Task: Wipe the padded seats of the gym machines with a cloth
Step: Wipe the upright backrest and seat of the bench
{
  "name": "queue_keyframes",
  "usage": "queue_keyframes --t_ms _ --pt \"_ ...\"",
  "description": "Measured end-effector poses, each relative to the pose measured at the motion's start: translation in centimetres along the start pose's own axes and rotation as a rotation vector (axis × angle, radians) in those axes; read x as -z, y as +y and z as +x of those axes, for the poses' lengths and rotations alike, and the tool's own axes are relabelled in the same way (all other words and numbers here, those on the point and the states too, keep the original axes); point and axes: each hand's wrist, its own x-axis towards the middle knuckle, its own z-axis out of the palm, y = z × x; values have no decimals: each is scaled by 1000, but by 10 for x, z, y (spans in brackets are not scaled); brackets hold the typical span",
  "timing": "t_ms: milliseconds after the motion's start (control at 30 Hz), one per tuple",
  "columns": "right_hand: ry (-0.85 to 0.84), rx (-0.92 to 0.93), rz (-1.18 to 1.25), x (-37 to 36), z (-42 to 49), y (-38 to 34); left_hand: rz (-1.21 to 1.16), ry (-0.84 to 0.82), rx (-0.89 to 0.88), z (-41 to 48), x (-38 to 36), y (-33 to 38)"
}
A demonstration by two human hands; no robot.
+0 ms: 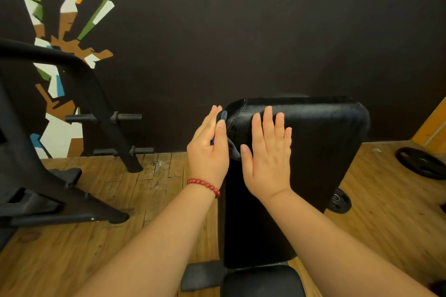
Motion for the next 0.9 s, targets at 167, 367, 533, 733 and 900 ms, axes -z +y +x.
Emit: queue_keyframes --t_ms 167,367,533,733,900 --pt "0 -31 -17 -5 -4 -4 -3 34 81 -14 0 -12" --pt "-32 -30 -14 -12 -19 -2 -19 62 21 -2 -4 4" --pt "-38 -19 35 -15 -24 -4 40 59 169 -27 -7 -41" --pt "-66 35 62 -22 -41 5 -37 100 210 -21 -9 -33" --pt "-48 23 70 -24 -40 4 25 64 154 -26 -9 -39"
